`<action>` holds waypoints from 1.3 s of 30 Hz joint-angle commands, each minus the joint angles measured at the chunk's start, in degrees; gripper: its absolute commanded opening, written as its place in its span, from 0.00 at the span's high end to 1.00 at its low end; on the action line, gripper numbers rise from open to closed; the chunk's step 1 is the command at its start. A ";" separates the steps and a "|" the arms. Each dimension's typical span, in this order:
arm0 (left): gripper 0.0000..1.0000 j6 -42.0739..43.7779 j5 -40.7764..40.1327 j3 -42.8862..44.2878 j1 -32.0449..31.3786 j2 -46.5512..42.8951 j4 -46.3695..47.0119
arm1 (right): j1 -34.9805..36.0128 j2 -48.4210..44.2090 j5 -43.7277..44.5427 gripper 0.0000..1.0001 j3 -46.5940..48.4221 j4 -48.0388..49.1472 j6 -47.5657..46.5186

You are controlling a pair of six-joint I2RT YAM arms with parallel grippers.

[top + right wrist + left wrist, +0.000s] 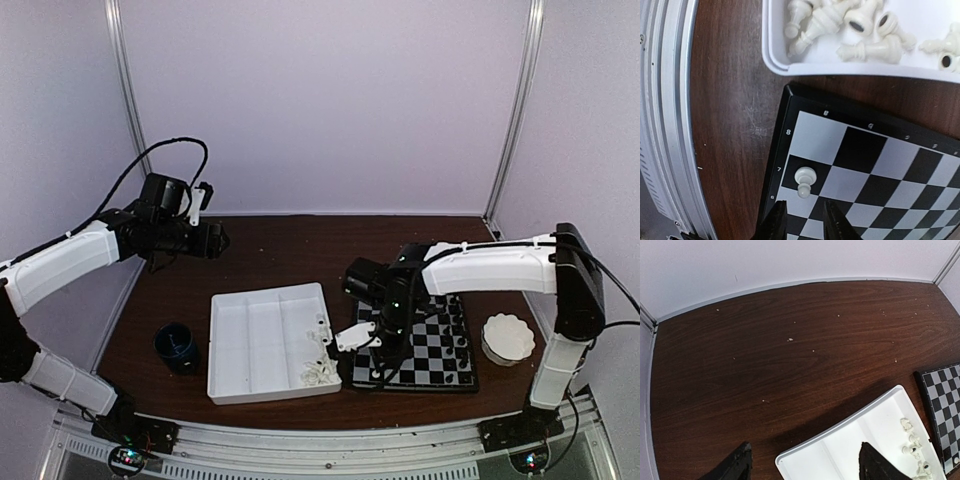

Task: Set up the chess pieces on the board
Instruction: Place the pawn at h2, then pick up the pawn from the storage box.

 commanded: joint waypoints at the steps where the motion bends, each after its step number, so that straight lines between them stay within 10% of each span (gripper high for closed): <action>1: 0.27 0.63 0.77 1.73 0.23 0.09 0.58 | 0.35 -3.18 0.01 0.73 7.07 -4.92 -0.99; 20: 0.27 0.19 1.00 1.73 0.21 -1.30 0.45 | -0.11 23.00 2.78 0.76 40.54 -5.30 6.29; 39: 0.27 0.19 1.80 2.06 0.30 -2.23 0.15 | -0.59 34.37 1.31 0.74 49.28 -7.35 7.42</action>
